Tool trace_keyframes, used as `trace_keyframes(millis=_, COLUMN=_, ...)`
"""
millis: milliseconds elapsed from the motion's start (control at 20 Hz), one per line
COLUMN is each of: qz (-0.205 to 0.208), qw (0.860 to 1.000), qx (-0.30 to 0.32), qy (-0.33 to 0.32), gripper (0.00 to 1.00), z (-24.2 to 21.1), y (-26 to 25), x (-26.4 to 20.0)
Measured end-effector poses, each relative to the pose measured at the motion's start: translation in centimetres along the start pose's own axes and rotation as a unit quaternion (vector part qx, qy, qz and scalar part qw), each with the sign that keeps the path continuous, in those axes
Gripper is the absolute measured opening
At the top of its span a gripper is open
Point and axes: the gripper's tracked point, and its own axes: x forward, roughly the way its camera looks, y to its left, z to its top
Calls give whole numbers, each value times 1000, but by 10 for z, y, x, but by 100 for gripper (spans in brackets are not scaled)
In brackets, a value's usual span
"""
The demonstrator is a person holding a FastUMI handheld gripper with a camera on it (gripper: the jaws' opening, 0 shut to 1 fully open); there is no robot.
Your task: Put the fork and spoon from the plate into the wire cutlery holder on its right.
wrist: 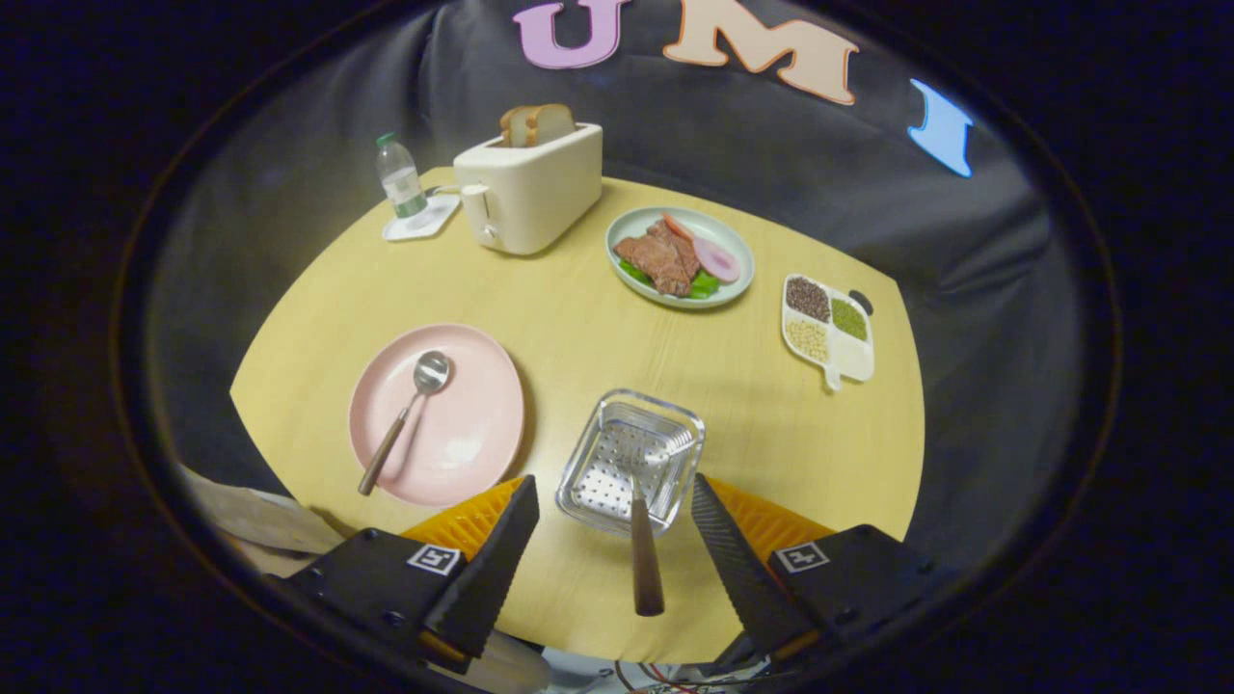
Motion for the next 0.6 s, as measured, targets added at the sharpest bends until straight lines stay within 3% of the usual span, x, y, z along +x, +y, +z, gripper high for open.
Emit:
trace_keyframes(millis=300, qz=-9, qw=997, qx=7, qy=-75, gripper=100, z=14, y=40, x=-4)
trace_keyframes(millis=600, qz=-6, qw=995, qx=17, qy=-102, gripper=100, z=14, y=82, x=2)
